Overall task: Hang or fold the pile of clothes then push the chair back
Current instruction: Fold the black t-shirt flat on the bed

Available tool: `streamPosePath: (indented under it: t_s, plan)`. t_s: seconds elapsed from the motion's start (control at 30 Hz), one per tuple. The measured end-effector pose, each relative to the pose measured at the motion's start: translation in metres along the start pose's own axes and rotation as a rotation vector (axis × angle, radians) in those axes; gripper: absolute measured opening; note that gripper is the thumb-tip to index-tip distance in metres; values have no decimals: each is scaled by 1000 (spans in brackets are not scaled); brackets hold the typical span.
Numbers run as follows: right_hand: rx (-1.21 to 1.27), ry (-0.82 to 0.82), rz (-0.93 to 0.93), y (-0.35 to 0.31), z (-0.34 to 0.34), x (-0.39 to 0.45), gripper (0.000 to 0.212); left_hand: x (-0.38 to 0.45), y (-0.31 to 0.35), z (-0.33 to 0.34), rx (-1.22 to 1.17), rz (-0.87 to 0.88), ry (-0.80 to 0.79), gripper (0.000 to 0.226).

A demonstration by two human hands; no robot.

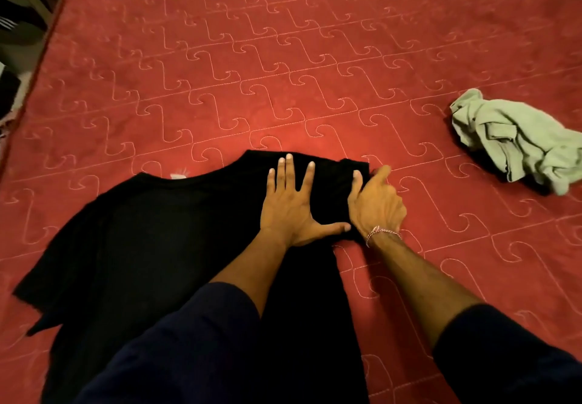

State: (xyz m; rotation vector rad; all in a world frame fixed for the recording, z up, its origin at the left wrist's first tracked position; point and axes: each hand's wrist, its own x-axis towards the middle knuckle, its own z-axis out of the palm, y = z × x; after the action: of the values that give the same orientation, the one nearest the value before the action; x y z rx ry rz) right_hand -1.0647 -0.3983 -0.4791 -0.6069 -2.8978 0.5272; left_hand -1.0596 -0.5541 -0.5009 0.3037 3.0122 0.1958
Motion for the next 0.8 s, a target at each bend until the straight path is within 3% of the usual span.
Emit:
streamPosePath:
  t_s: [0.07, 0.13, 0.2, 0.27, 0.6, 0.8]
  plan:
    - [141, -17, 88, 4, -9, -4, 46, -2, 3, -6, -15, -33, -52, 133]
    - [301, -59, 170, 13, -17, -9, 42, -16, 11, -9, -57, -90, -36, 109]
    - [385, -109, 163, 27, -26, -25, 38, -46, 22, -7, -105, -107, 46, 79]
    - [357, -175, 94, 43, -37, -55, 38, -88, 31, 0, -134, -76, 81, 62]
    - [269, -648, -3, 77, -80, -221, 37, -224, 58, 21, -58, 31, -17, 58]
    - [376, -810, 58, 116, -93, -265, 14, -281, 64, 20, -41, 79, -57, 61]
